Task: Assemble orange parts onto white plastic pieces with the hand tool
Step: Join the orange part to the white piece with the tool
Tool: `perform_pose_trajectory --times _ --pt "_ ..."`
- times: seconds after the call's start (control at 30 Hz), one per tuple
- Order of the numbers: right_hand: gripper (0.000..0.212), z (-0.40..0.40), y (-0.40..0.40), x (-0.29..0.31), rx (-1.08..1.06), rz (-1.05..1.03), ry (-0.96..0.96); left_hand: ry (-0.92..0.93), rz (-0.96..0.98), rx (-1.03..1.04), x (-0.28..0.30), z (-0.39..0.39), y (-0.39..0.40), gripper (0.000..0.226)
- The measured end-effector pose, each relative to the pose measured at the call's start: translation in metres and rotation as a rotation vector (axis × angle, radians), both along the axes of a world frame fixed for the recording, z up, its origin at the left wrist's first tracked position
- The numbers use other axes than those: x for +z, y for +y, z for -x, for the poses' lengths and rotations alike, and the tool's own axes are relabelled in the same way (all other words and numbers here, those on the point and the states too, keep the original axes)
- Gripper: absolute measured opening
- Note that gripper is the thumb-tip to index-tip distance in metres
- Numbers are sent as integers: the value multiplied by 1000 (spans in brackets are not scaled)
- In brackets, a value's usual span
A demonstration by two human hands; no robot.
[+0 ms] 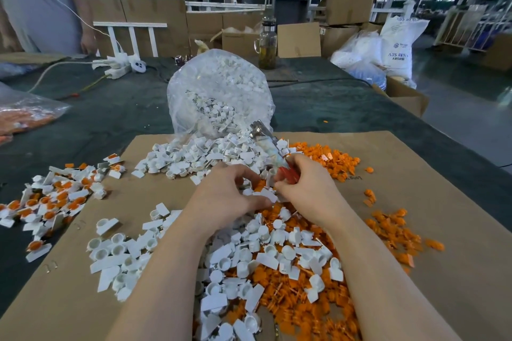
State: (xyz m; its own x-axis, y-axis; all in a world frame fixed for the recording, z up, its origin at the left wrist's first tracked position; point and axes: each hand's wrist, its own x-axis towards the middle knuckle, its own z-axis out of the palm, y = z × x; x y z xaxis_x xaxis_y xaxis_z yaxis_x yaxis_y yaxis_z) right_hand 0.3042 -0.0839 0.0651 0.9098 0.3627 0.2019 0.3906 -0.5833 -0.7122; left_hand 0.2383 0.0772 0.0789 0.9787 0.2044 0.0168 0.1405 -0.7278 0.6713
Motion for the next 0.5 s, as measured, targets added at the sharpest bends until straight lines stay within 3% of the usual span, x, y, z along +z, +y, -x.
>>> perform_pose_trajectory --times 0.2,0.37,0.5 --pt "17 3 3 -3 51 168 -79 -39 94 29 0 2 1 28" --pt "15 2 3 -3 25 157 -72 -66 160 114 -4 2 2 13" --pt "16 1 0 -4 -8 105 -55 -129 206 179 -4 3 4 15"
